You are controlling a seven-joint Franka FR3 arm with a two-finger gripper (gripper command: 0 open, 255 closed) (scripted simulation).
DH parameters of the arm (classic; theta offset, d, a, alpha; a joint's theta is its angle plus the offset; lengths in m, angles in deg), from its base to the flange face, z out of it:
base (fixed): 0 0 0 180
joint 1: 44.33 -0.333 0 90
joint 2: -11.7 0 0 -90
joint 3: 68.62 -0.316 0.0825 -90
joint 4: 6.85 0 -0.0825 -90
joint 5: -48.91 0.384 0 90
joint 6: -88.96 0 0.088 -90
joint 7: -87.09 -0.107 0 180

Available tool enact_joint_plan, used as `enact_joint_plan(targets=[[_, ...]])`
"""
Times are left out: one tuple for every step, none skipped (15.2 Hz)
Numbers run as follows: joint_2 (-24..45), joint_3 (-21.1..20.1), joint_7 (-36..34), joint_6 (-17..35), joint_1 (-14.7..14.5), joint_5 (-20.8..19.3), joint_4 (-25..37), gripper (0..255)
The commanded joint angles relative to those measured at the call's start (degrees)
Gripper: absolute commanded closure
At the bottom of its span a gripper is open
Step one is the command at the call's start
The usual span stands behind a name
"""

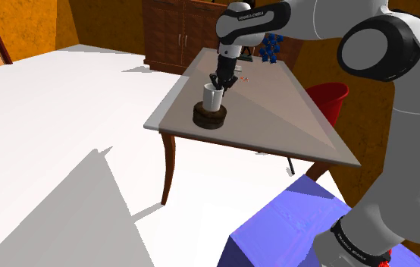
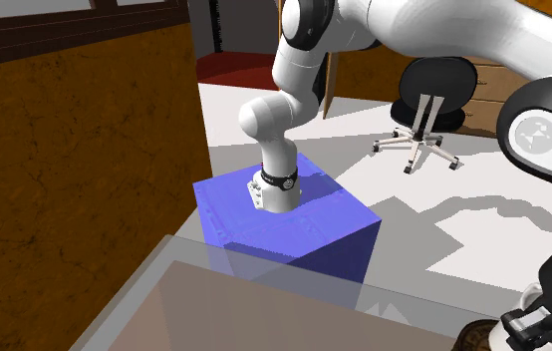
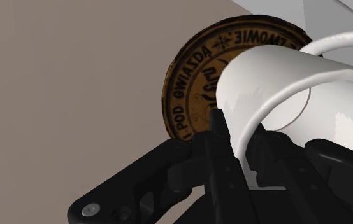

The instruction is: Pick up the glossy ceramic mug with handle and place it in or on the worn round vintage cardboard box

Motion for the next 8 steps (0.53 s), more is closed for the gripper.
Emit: enact_joint_plan(targets=[[-0.01, 0.0, 0.0, 0.01, 0.0, 0.0, 0.0, 255], [-0.01, 0.0, 0.0, 0.01, 0.0, 0.0, 0.01, 0], [0.0, 0.0, 0.0, 0.0, 0.0, 0.0, 0.02, 0], [0.0, 0.0, 0.0, 0.01, 0.0, 0.0, 0.02, 0], [0.0, 0.0, 0.0, 0.01, 0.0, 0.0, 0.02, 0], [0.0, 0.0, 0.0, 0.01, 0.0, 0.0, 0.02, 0], [0.0, 0.0, 0.0, 0.01, 0.0, 0.0, 0.02, 0], [-0.23, 0.07, -0.1, -1.8, 0.12, -0.1, 1.6, 0]])
